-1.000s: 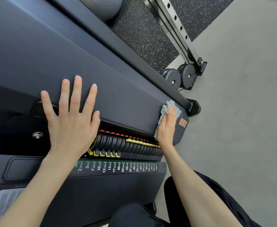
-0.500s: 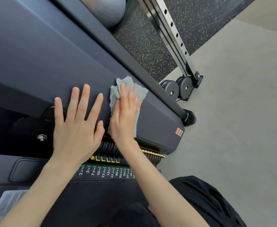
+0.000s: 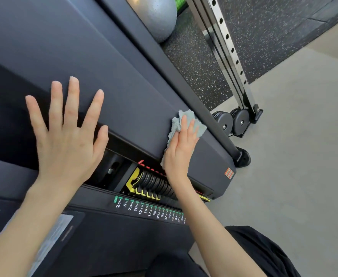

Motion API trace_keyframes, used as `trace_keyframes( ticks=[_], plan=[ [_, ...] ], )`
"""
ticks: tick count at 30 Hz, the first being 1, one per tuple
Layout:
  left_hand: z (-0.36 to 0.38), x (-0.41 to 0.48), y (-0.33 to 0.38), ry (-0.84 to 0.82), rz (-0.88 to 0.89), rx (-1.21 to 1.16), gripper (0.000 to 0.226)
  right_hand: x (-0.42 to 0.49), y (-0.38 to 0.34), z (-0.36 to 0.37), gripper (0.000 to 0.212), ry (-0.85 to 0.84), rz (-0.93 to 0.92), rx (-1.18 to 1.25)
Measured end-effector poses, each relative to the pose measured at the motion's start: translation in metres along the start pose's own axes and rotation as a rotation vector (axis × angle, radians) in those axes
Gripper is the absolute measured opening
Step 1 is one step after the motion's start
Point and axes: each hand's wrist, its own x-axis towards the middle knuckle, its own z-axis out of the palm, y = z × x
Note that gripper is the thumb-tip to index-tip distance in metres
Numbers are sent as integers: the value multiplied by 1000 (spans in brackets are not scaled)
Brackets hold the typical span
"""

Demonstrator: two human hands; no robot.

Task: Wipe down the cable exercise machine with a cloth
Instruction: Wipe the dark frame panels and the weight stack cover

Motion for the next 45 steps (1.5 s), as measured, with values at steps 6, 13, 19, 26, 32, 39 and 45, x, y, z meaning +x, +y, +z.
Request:
trace_keyframes(
  ticks=[6, 13, 19, 26, 32, 39, 45],
  plan=[
    [-8, -3, -12, 6, 3, 38, 55, 6, -93, 38, 49, -65, -249, 15],
    [-24, 8, -28, 61, -91, 42, 53, 20, -169, 64, 44, -87, -495, 54],
    [-28, 8, -33, 56, -144, 36, 57, 19, -119, 44, 45, -142, -518, 53],
    [-30, 11, -29, 47, -185, 14, 58, 12, -103, 9, 42, -262, -427, 98],
    [-69, 45, -71, 84, -337, -154, 58, 50, -224, 14, 41, -353, -598, -26],
    [-149, 51, -166, -17, -414, -303, 61, 39, -371, 38, 39, -512, -694, -148],
    [-228, 70, -259, -103, -403, -284, 61, 37, -509, 62, 38, -592, -779, -177]
  ],
)
